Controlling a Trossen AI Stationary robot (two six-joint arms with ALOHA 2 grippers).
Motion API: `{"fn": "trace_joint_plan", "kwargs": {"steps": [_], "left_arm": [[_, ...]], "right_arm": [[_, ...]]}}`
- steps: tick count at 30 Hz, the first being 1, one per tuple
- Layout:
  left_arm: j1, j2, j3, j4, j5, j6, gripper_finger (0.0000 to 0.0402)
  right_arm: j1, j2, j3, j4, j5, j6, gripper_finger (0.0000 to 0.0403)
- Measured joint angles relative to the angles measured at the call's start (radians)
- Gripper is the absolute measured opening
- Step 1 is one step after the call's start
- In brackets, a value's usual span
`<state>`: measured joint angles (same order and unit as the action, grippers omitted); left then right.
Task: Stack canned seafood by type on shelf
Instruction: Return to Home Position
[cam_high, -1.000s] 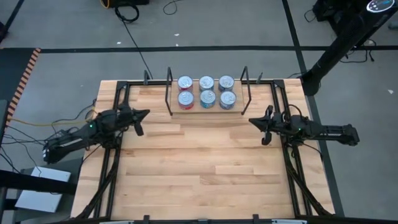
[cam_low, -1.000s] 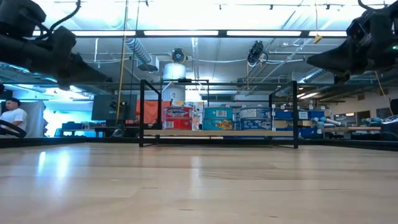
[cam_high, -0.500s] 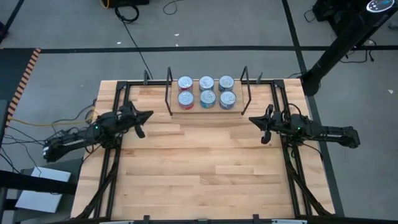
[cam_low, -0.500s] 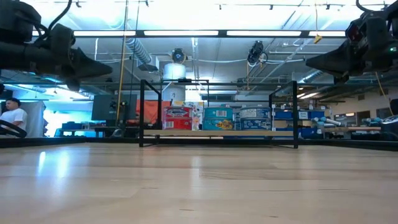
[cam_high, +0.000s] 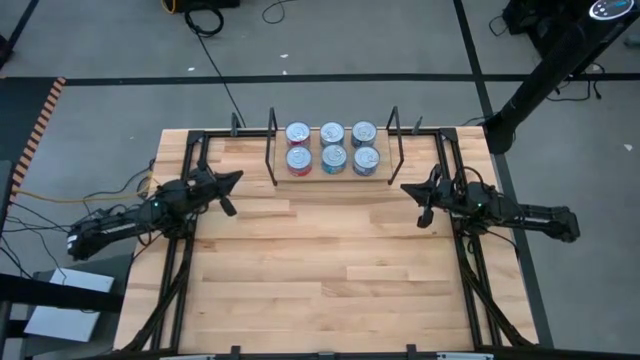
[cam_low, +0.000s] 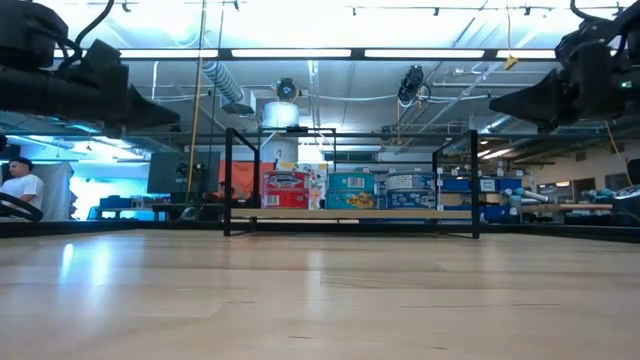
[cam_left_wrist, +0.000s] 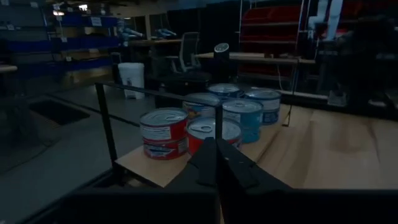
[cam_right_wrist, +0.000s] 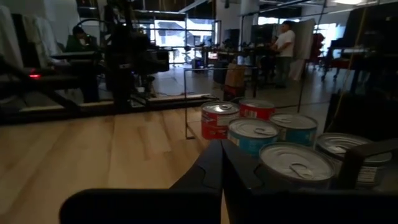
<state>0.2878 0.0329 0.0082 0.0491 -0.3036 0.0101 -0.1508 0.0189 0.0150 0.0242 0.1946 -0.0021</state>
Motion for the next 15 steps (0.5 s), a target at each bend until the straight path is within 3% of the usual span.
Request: {"fn": "trace_joint_plan", "kwargs": {"steps": [15], "left_arm": [[0.000, 0.008, 0.000, 0.018, -0.001, 0.009, 0.0003]], "right_arm": [[-0.004, 0.001, 0.000, 0.001, 0.002, 0.000, 0.0023]]}}
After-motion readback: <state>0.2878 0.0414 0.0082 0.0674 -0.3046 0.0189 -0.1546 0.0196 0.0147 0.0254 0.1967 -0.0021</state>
